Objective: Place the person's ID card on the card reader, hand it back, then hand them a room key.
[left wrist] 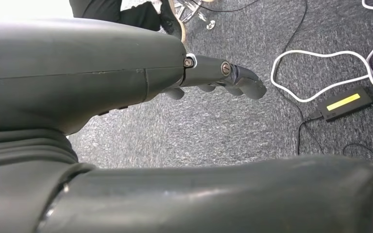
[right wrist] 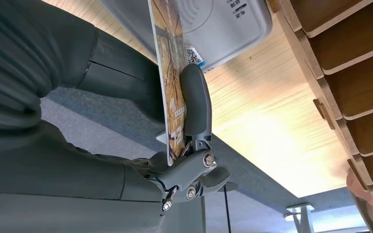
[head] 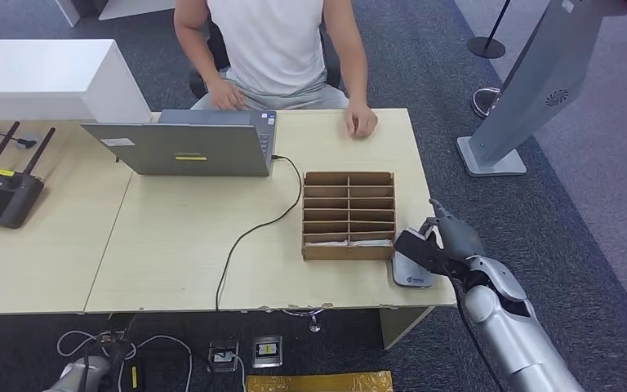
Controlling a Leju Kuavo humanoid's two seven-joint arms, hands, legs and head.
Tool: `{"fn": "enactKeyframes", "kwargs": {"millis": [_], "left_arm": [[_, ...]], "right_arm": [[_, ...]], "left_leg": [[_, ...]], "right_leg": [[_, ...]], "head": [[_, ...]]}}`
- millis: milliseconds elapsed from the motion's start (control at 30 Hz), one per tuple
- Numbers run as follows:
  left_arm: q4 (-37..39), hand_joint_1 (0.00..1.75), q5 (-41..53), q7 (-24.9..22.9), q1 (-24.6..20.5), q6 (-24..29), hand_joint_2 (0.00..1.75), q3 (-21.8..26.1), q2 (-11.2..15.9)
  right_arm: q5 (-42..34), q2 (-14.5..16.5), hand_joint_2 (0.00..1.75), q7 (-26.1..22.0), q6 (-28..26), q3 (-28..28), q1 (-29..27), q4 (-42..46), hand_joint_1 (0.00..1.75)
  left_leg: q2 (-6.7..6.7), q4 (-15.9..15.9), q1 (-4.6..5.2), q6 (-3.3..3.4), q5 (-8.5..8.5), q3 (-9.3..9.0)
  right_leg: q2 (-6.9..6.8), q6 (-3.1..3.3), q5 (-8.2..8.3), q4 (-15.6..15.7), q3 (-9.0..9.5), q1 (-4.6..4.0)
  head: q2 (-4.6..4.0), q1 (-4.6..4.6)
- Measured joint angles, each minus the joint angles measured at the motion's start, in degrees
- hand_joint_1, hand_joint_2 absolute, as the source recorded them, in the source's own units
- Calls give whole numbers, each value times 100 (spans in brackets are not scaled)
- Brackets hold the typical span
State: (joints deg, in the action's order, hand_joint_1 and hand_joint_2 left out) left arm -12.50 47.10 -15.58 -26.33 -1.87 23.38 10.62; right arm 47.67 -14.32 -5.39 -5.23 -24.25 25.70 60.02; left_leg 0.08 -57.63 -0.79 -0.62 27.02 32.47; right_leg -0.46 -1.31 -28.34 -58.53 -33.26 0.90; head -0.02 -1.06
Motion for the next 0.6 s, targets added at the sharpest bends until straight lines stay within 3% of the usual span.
{"fn": "enactKeyframes", "kwargs": {"millis": [400, 600], "left_arm": [[0, 0, -8, 0, -3, -9, 0, -22, 0], [0, 0, 24, 1, -24, -21, 0, -52, -12]], "right_arm": [[-47, 7, 175, -126, -332, -79, 136, -155, 175], [-42, -23, 175, -306, -672, -43, 689, -304, 175]], "left_leg": [[1, 0, 0, 0, 0, 1], [2, -2, 1, 0, -1, 3]], "right_leg": [[1, 0, 1, 0, 0, 0], [2, 1, 2, -1, -3, 1]], "head": [[0, -1], [0, 0]]}}
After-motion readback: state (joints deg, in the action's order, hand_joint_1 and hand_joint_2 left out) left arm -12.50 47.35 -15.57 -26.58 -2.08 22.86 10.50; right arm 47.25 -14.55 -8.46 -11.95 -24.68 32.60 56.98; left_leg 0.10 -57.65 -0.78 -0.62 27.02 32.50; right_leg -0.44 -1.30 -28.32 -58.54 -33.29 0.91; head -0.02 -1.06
